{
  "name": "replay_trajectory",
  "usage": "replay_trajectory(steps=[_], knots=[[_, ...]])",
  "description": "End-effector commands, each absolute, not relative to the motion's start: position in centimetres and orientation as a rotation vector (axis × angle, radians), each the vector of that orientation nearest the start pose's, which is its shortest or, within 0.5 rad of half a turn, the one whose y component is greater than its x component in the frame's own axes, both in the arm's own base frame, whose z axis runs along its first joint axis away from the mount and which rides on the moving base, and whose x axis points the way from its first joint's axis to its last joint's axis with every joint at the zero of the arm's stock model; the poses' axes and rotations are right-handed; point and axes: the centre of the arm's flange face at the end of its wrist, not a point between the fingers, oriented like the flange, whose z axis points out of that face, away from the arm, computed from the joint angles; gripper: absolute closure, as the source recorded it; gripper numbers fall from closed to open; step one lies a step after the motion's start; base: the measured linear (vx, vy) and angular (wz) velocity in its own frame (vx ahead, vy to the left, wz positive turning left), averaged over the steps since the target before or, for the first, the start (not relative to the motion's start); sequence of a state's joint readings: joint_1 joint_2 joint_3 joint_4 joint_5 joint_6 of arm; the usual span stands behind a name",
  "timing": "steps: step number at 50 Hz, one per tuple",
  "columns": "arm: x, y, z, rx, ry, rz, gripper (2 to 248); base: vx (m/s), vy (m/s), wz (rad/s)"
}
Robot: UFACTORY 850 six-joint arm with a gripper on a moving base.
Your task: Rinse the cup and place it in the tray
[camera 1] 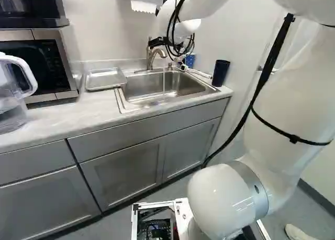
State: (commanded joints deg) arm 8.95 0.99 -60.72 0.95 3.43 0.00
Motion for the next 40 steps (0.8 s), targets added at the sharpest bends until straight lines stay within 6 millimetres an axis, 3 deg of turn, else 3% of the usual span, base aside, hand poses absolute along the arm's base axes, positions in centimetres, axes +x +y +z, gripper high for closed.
replay_trajectory(steps=[40], knots=[[45.0, 7.7, 62.8, -2.726, -0.211, -1.366, 3, 0.0, 0.0, 0.0]])
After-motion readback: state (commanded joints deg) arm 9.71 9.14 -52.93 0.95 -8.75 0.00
